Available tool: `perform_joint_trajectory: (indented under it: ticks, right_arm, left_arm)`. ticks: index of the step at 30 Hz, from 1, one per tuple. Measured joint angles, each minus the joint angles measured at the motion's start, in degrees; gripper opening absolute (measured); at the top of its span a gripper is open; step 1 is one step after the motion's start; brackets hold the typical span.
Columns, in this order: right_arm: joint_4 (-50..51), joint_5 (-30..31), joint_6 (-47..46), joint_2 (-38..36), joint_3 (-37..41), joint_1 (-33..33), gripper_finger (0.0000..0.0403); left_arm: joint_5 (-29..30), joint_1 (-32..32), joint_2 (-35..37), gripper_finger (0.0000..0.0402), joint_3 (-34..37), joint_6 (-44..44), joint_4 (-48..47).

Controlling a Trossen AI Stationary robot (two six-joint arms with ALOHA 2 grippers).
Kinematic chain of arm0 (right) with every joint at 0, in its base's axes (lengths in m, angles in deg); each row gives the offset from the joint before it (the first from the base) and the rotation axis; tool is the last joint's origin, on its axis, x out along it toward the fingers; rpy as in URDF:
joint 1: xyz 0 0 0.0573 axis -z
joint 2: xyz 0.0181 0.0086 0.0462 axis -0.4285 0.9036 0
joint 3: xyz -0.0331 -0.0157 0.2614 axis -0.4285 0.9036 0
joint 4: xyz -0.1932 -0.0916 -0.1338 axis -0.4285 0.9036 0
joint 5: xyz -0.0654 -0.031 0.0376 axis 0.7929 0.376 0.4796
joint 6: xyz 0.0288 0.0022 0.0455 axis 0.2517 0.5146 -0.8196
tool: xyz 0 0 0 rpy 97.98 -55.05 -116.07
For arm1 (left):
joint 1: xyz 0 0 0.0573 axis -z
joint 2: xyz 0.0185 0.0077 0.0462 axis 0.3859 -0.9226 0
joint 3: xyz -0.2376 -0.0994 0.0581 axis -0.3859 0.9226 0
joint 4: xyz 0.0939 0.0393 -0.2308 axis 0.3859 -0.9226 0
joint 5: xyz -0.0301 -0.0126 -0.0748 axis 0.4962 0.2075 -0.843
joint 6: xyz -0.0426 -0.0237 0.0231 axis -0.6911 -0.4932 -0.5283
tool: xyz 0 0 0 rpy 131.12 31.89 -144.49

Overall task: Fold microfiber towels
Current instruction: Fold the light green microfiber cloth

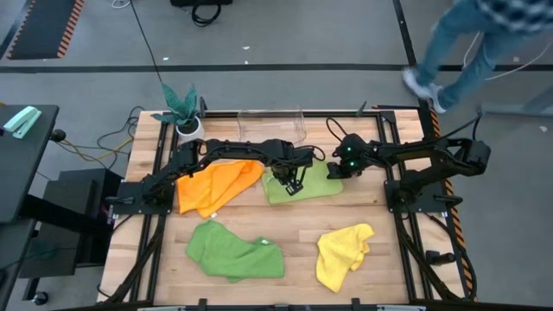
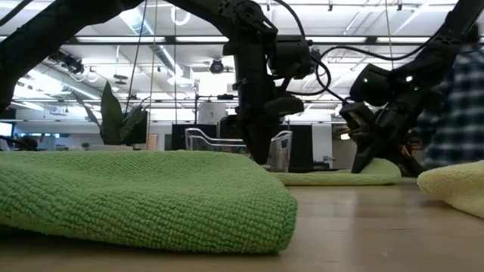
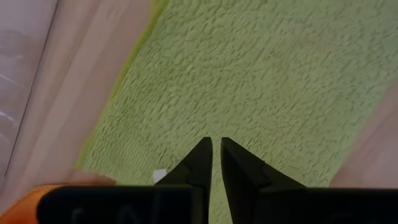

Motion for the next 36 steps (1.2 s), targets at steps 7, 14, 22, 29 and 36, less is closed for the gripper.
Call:
perform_joint_trajectory:
  ticks: [7,14,22,29,36]
  right_arm:
    - [0.2,1.1,0.0,-0.5,-0.6,-1.7,0.0012]
    - [1.7,4.3,-0.2,-5.7,-0.6,-4.4,0.0007]
    - [10.3,8.4,-0.4,-15.6,-0.6,-4.9,0.0004]
    - [17.8,11.5,-1.2,-23.9,-0.6,-4.9,0.0002]
    - [23.5,12.9,-1.6,-26.3,-1.0,-6.2,0.0001]
  left_arm:
    - [0.0,0.1,0.0,0.0037,0.0,0.0,-0.6]
    - [0.0,0.1,0.0,0.0038,0.0,0.4,-0.7]
    - [0.0,-0.1,2.7,0.0023,0.0,0.3,-0.7]
    - [0.1,-1.2,6.5,0.0024,-0.1,0.4,-0.1]
    - [0.2,-2.6,8.6,0.0027,-0.1,0.6,1.3]
